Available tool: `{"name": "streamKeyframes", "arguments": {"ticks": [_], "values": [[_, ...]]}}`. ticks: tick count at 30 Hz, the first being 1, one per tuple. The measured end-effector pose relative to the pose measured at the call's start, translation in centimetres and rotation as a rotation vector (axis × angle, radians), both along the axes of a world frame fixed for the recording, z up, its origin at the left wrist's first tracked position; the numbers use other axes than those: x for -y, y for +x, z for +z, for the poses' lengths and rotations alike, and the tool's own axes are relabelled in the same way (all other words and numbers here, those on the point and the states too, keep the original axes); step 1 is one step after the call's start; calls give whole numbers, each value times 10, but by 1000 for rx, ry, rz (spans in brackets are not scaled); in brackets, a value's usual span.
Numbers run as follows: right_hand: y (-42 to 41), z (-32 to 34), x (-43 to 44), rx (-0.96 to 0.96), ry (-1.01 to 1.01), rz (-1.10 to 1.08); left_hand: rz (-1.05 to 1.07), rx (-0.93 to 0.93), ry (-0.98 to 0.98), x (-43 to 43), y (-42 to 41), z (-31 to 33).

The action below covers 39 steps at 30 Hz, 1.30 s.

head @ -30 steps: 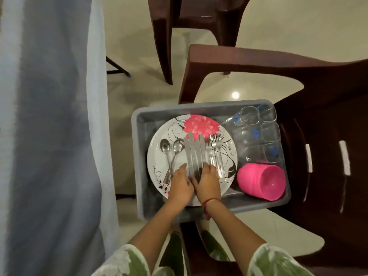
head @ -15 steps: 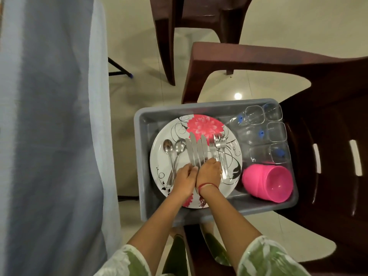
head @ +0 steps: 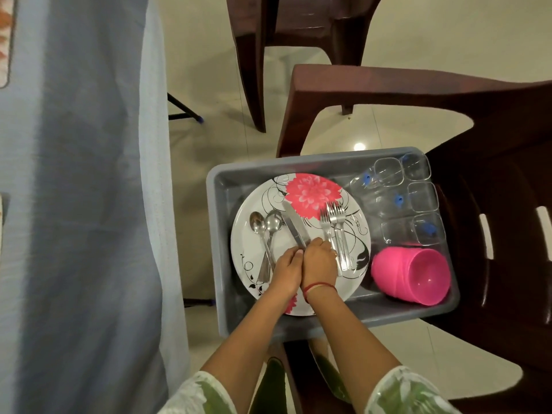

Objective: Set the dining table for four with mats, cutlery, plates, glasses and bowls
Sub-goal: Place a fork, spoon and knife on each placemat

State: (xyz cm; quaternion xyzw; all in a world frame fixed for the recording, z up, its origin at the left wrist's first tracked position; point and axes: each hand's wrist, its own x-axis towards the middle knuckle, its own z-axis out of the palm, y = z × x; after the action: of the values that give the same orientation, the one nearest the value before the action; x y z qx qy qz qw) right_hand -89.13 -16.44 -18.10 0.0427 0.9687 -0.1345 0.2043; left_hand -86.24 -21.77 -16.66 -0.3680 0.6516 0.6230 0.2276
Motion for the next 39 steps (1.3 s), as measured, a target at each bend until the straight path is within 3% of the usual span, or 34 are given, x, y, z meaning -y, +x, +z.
{"name": "streamKeyframes", "arguments": {"ticks": [3, 8, 11, 15, 21, 27, 35, 39], "values": [[-4, 0, -5, 72, 36, 63, 25, 13, 12, 1, -2, -5], [2, -8, -22, 35, -139, -73, 211, 93, 19, -4, -10, -25], [10, -11, -22, 43, -272, -225, 377, 131, 100, -5, -15, -28], [-3, -7, -20, 212, -477, -575, 448, 153, 167, -4, -15, -28], [-1, -8, -16, 205, -407, -519, 277, 143, -19, -8, -20, -32], [10, -6, -5, 154, -261, -384, 215, 160, -30, -4, -21, -30], [9, -11, -8, 317, -511, -534, 184, 218, 39, -2, -28, -23], [15, -12, -1, 300, -408, -397, 195, 183, 48, 0, -24, -20]]}}
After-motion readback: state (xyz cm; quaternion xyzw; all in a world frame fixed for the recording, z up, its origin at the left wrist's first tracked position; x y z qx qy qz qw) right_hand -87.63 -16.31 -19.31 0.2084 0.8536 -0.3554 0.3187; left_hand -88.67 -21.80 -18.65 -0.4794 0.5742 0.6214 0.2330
